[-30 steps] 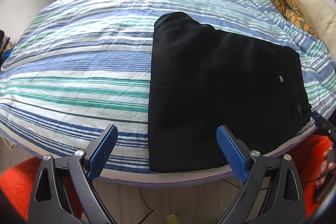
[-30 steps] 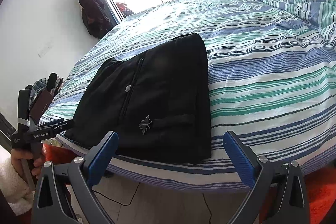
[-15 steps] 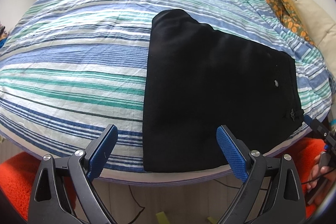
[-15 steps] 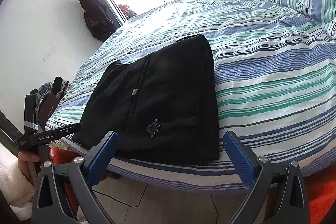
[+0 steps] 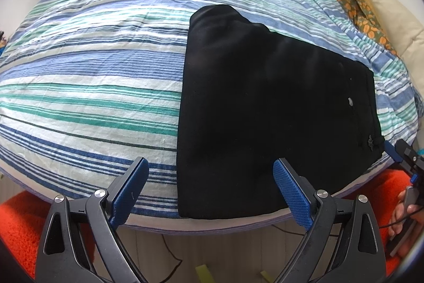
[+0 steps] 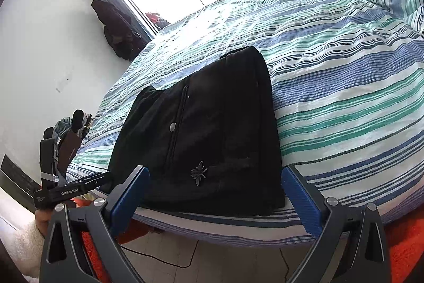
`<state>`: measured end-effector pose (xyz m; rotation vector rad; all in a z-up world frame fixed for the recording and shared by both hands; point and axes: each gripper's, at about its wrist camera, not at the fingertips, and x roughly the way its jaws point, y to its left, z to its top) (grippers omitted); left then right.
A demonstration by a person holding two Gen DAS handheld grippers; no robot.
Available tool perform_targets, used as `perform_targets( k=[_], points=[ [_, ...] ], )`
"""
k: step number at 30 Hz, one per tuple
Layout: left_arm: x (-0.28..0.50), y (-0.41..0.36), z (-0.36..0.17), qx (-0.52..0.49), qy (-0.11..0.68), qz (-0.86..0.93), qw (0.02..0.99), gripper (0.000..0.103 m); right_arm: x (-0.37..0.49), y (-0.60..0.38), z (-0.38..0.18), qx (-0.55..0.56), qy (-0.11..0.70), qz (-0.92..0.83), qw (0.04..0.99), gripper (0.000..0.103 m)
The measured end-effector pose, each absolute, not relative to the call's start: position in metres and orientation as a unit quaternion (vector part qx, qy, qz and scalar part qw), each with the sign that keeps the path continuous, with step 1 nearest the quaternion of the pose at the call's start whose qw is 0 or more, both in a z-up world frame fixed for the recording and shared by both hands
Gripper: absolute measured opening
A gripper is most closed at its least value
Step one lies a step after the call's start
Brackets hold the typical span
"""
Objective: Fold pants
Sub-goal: 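Move the right gripper to the edge of the folded pants, then grasp the pants edge with the right gripper, fold it over, release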
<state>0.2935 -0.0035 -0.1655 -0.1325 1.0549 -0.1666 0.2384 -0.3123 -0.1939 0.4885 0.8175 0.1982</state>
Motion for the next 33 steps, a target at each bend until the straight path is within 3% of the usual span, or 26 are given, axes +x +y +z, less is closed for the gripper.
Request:
perform_targets(
  k=[6,11,16,21,22,23,24,25,27,28,30,33],
  points=[
    [0.312,0.018,-0.159,-0.139,0.510,-0.101,0.843,0.096,0.259,-0.363,-0.190,0.324,0.390,0.109,0.855,0.099],
    [0.333,0.016,-0.169,-0.167,0.538,-0.151,0.813,0.095,0.291,-0.383,-0.214,0.405,0.457,0.172,0.773,0.099],
    [0.348,-0.001,-0.184,-0.143,0.565,-0.156,0.798,0.096,0.318,-0.360,-0.236,0.347,0.526,0.182,0.755,0.098],
    [0.356,-0.016,-0.180,-0.126,0.575,-0.165,0.792,0.095,0.329,-0.345,-0.248,0.338,0.541,0.189,0.746,0.098],
    [0.357,-0.019,-0.179,-0.119,0.579,-0.163,0.790,0.093,0.331,-0.341,-0.249,0.334,0.544,0.193,0.745,0.098],
    [0.357,-0.022,-0.178,-0.110,0.580,-0.155,0.792,0.087,0.334,-0.336,-0.249,0.325,0.549,0.197,0.744,0.090],
    [0.355,-0.024,-0.174,-0.096,0.580,-0.144,0.796,0.071,0.337,-0.330,-0.248,0.305,0.559,0.195,0.746,0.076],
    [0.353,-0.025,-0.171,-0.088,0.578,-0.142,0.799,0.054,0.340,-0.326,-0.246,0.283,0.567,0.188,0.750,0.072],
    [0.347,-0.028,-0.156,-0.080,0.564,-0.148,0.808,0.029,0.340,-0.319,-0.237,0.262,0.565,0.193,0.758,0.055],
    [0.345,-0.031,-0.148,-0.074,0.559,-0.149,0.812,0.021,0.339,-0.316,-0.231,0.252,0.562,0.195,0.763,0.052],
    [0.339,-0.040,-0.127,-0.050,0.539,-0.155,0.826,0.018,0.339,-0.306,-0.216,0.220,0.555,0.198,0.777,0.042],
    [0.336,-0.048,-0.099,-0.051,0.512,-0.177,0.839,0.017,0.340,-0.290,-0.189,0.176,0.541,0.204,0.797,0.036]
  ],
)
